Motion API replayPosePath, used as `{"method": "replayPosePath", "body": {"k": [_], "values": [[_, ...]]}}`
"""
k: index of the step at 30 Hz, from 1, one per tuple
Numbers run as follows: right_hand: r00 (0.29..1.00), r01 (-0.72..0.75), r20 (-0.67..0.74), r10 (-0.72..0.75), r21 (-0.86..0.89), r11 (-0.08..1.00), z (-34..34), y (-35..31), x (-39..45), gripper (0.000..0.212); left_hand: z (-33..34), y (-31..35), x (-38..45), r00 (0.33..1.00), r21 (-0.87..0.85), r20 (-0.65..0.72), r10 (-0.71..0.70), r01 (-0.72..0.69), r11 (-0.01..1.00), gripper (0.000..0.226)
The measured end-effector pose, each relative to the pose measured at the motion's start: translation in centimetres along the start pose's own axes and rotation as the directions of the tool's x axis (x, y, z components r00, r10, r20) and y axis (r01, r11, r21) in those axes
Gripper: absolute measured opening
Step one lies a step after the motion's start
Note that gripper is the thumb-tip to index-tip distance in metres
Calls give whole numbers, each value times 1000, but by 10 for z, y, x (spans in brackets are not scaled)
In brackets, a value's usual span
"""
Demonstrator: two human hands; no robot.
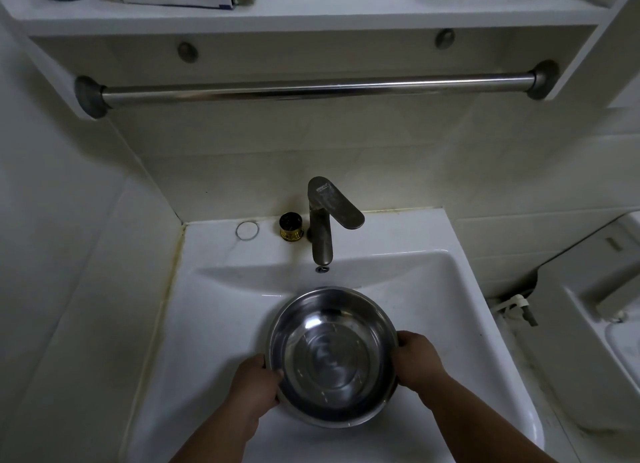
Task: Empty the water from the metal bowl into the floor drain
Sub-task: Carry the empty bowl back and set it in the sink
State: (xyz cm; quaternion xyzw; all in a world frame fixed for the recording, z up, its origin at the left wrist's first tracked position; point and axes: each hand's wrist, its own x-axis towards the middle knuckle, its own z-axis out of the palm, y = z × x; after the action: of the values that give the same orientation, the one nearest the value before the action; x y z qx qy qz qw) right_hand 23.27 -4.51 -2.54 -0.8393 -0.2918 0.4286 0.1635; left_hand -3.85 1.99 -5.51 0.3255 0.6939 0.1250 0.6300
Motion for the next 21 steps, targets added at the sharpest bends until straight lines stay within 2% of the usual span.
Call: {"method": "replayPosePath", "body": {"k": [11, 21], "values": [[1000, 14, -8, -15, -56, 998, 6, 4, 11, 31, 2, -5, 11, 998, 43, -40, 38, -36, 998, 29], [998, 50, -30, -50, 1, 999, 13, 0, 15, 37, -4, -11, 26, 995, 78, -61, 74, -69, 995, 33]]}}
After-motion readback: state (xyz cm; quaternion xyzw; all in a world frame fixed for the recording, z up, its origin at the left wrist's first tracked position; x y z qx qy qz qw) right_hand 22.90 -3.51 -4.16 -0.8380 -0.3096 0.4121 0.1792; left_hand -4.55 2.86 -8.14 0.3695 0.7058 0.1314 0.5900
